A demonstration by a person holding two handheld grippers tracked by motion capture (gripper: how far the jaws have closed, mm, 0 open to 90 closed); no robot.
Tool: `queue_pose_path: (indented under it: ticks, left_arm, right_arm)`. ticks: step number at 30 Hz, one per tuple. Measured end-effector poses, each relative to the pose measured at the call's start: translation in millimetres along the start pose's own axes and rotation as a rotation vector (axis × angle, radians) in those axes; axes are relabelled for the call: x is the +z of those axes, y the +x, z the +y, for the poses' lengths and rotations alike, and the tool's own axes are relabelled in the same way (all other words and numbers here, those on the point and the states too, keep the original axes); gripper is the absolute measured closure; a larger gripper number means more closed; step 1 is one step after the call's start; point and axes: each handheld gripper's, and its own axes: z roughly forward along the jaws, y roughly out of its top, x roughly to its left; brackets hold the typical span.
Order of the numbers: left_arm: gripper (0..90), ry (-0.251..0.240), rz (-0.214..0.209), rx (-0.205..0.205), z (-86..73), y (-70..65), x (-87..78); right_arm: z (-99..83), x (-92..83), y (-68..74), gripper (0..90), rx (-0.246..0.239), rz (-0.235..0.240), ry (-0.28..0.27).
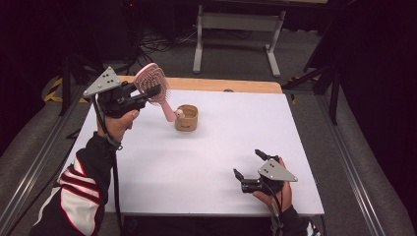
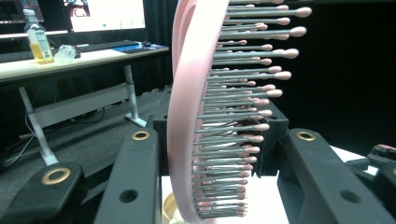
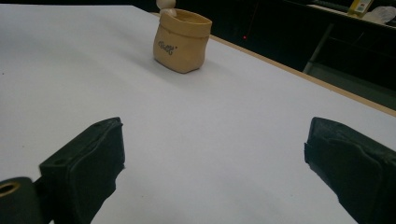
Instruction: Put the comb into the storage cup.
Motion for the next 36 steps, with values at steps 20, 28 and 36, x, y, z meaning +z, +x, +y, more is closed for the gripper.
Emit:
queue_pose_path:
  ticks: [20, 28, 36]
  left_arm:
    - [62.8, 0.033, -0.027, 0.021, 13.7, -2.0, 60.5]
    - [62.8, 0.074, -0.024, 0.006, 3.9, -0.3, 82.9]
    - [62.8, 0.104, -0.004, -0.009, -6.2, 2.9, 94.6]
  right_arm:
    - [-0.3, -1.1, -1.3, 6.1, 0.004, 0.004, -0.002]
    - [-0.2, -1.2, -1.2, 6.1, 0.002, 0.003, -0.001]
    - [0.0, -1.4, 0.9, 6.1, -0.013, 0.006, 0.002]
